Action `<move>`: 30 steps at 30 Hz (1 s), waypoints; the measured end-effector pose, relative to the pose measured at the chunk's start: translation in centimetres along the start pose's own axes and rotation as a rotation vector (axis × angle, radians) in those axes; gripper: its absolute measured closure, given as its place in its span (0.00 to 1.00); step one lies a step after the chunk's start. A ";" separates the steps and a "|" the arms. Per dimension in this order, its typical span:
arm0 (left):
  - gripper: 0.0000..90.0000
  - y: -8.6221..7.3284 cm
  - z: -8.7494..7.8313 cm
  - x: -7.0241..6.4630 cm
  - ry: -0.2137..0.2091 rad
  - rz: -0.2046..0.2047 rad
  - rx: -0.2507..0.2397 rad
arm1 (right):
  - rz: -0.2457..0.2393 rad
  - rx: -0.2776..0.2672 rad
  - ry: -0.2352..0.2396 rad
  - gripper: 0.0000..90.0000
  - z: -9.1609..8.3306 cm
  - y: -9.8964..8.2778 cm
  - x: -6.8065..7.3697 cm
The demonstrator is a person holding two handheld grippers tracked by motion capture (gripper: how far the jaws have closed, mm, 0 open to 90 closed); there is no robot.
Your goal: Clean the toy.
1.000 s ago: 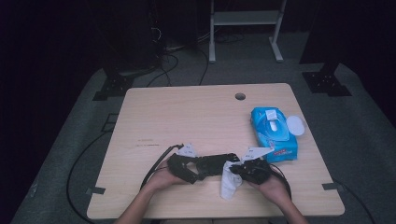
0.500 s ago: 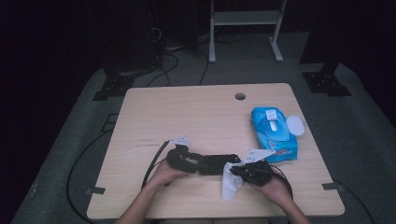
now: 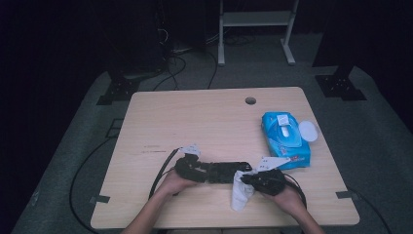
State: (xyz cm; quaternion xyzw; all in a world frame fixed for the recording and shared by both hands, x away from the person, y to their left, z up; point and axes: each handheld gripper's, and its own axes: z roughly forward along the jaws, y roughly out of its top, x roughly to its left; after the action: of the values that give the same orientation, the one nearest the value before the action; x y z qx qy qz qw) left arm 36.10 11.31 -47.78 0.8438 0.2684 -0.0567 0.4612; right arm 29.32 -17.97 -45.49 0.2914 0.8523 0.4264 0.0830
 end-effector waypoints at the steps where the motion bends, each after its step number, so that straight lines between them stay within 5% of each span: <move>1: 0.45 0.0 0.0 -0.1 0.006 0.009 -0.003 | 0.002 -0.002 0.003 0.97 0.0 0.0 0.0; 6: 0.46 0.0 -0.2 -0.7 0.029 0.064 -0.013 | 0.013 -0.006 0.022 0.97 -0.1 -0.3 0.0; 10: 0.65 0.1 -0.8 -1.0 0.037 0.097 -0.084 | 0.006 0.018 0.031 0.97 -0.1 -0.6 0.1; 21: 0.64 0.1 -0.5 -1.8 0.062 0.197 -0.075 | 0.028 0.020 0.044 0.97 -0.1 -0.9 -0.4; 30: 0.74 0.1 -0.4 -2.9 0.059 0.313 -0.063 | 0.028 0.069 0.032 0.97 0.1 -1.1 -0.6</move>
State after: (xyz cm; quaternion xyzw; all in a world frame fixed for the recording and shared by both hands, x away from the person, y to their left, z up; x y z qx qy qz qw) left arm 33.67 10.44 -46.50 0.8618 0.1485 0.0490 0.4825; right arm 29.38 -18.75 -46.51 0.2990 0.8636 0.4023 0.0532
